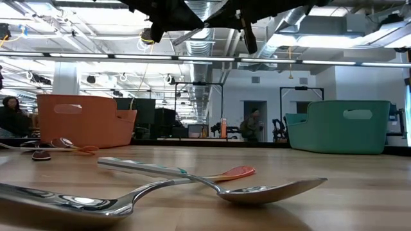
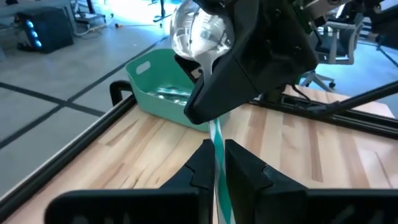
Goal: Sort silverware by color (type)
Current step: Put the blue patterned spoon into the blue bin
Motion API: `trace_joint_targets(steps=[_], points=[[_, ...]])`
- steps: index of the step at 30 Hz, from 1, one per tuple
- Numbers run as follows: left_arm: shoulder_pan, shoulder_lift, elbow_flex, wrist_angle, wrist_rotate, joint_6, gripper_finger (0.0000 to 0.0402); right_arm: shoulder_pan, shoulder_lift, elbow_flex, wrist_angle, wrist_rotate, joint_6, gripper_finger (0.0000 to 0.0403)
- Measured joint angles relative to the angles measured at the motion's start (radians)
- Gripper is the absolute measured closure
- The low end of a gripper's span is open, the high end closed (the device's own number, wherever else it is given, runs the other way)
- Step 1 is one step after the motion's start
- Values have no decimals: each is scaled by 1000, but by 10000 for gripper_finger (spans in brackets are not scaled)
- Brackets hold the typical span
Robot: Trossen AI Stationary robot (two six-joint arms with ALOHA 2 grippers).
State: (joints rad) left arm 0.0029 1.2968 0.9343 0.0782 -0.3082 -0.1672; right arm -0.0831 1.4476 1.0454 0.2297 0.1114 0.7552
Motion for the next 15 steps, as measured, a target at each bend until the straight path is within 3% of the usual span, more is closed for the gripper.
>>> trace_joint_targets(steps=[6,15], points=[[-2,-14,1,-24,-7,-46,333,-38,-44,0,-222,5,1,395],[-1,-14,-1,-317,18,-251,276,-223,-249,-1,-715,55,-133,396]])
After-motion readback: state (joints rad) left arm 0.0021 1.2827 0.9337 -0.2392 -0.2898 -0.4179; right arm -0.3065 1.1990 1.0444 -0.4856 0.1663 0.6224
